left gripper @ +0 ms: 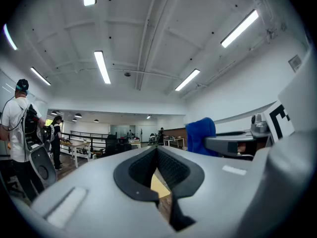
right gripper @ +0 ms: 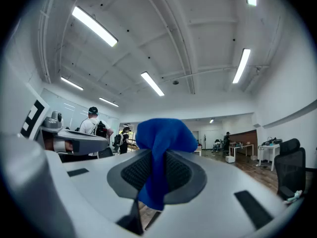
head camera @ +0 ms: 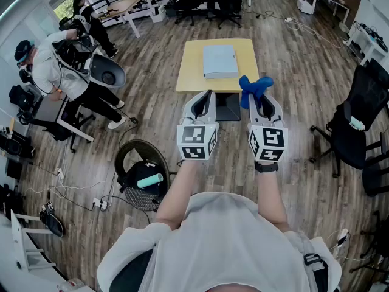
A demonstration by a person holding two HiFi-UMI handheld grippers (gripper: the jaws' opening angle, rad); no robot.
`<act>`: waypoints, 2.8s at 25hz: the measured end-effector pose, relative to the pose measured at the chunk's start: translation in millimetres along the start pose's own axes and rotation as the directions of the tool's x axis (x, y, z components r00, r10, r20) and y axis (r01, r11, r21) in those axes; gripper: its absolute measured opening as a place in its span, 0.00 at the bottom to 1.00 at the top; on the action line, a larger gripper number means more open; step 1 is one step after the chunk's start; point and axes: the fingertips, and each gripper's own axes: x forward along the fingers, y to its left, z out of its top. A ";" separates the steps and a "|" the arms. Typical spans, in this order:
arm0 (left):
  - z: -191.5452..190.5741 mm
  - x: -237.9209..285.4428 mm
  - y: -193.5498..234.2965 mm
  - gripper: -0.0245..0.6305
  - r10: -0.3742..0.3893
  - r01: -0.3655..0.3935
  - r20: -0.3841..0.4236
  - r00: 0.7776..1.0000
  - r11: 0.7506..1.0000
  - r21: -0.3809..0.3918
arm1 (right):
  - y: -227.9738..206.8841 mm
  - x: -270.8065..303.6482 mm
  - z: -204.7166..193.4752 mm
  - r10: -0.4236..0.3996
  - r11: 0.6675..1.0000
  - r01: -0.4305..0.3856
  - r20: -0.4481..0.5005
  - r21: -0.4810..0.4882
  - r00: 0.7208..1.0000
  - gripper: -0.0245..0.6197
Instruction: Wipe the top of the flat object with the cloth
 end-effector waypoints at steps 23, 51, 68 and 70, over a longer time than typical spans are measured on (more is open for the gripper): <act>-55.4 130.1 57.1 0.05 0.030 -0.031 -0.019 0.999 0.998 -0.046 | -43.4 131.0 -73.8 0.026 0.998 -0.021 -0.078 0.064 0.997 0.16; -127.1 459.2 308.4 0.05 -0.031 0.021 -0.107 0.994 0.996 -0.089 | -64.5 539.0 -161.2 0.091 0.988 -0.054 -0.265 0.144 0.960 0.15; -199.0 602.8 354.2 0.05 -0.014 -0.013 -0.284 0.959 0.996 -0.092 | -137.9 681.4 -256.6 0.255 0.966 -0.244 -0.512 0.090 0.821 0.17; -209.4 610.2 358.5 0.05 -0.009 -0.024 -0.303 0.953 0.994 -0.104 | -140.3 693.1 -269.4 0.281 0.958 -0.271 -0.525 0.098 0.803 0.17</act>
